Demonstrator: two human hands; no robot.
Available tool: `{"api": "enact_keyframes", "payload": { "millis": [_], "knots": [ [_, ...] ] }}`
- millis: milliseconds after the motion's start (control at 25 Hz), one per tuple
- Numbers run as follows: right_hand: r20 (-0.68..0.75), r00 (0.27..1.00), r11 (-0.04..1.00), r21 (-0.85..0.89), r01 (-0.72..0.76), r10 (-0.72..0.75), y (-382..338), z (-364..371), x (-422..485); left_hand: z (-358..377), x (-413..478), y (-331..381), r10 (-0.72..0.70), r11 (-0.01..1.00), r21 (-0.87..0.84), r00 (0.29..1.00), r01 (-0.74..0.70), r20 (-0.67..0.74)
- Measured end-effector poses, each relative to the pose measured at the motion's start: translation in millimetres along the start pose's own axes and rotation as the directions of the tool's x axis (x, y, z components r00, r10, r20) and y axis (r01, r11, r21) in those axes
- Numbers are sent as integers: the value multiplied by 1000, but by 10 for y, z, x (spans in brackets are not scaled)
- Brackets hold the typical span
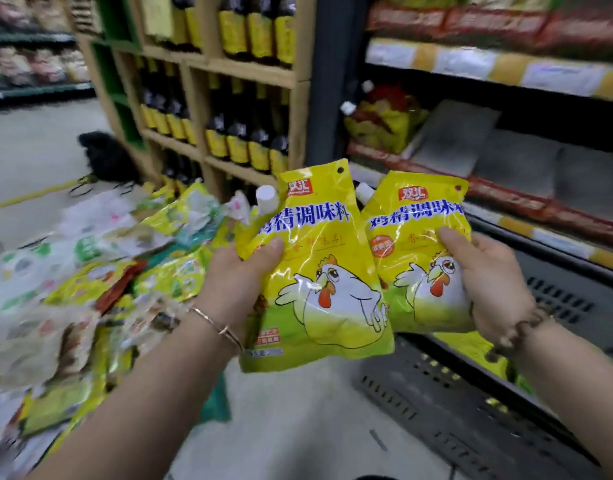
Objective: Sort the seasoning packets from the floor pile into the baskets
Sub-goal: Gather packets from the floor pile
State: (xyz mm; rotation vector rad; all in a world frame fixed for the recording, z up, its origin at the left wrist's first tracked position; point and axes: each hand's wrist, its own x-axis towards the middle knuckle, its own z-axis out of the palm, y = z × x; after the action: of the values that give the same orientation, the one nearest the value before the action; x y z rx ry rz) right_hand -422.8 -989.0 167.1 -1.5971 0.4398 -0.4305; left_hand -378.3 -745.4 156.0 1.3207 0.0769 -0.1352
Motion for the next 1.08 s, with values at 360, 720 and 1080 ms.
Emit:
{"api": "enact_keyframes", "payload": {
  "millis": [360,720,1080],
  "knots": [
    [-219,975,928,-354,-116,38,637,-1397,1064,1846,900,-544,-161,956,271,972,111,170],
    [-304,905,757,-502,-418,298,1597,-1442,1594,2312,1474,-1499,-249,427,904,964,20,96],
    [-10,989,356,-932,-62,146,1764,-1456,1515,2241,1174,-1680,-321,-228,859,869,-458,377]
  ]
}}
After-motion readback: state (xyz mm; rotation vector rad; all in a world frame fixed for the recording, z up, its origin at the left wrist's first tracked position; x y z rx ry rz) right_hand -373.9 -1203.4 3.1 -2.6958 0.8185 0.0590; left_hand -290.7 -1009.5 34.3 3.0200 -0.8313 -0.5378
